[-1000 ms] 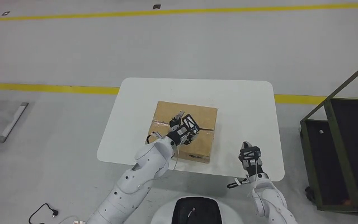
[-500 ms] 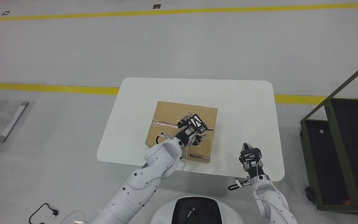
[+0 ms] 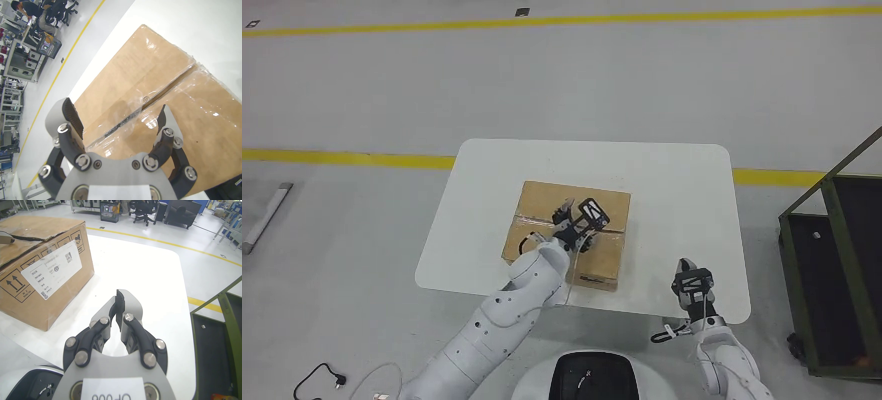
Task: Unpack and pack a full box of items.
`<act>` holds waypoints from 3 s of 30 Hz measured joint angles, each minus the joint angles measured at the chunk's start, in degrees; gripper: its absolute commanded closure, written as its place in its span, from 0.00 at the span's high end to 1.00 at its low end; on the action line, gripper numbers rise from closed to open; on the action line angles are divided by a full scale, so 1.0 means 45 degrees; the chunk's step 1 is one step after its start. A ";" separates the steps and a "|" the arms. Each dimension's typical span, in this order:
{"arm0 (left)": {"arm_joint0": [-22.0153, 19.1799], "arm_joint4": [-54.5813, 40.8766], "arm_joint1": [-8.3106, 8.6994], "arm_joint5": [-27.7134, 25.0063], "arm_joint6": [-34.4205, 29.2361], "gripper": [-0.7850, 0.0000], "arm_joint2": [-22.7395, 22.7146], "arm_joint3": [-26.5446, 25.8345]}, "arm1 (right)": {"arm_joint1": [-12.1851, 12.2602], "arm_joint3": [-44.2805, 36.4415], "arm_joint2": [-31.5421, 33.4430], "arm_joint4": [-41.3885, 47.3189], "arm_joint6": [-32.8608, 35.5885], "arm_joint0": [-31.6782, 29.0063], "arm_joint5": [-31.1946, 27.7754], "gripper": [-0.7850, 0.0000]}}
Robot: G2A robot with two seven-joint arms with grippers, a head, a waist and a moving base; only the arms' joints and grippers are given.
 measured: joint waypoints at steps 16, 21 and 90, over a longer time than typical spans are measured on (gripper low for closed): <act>0.0653 0.0661 0.0063 -0.0144 -0.0216 0.00 -0.0662 -0.0581 | -0.0040 0.0077 -0.0215 -0.0174 0.0022 0.0046 0.0066 0.00; 0.0764 0.0628 0.0058 -0.0202 -0.0072 0.00 -0.0880 -0.0804 | -0.0061 0.0129 -0.0310 -0.0203 0.0044 0.0118 0.0108 0.00; -0.0036 0.0958 -0.0717 -0.1220 -0.0483 0.00 -0.0579 0.0765 | -0.0096 0.0054 0.0124 -0.0095 0.0004 -0.0182 0.0372 0.00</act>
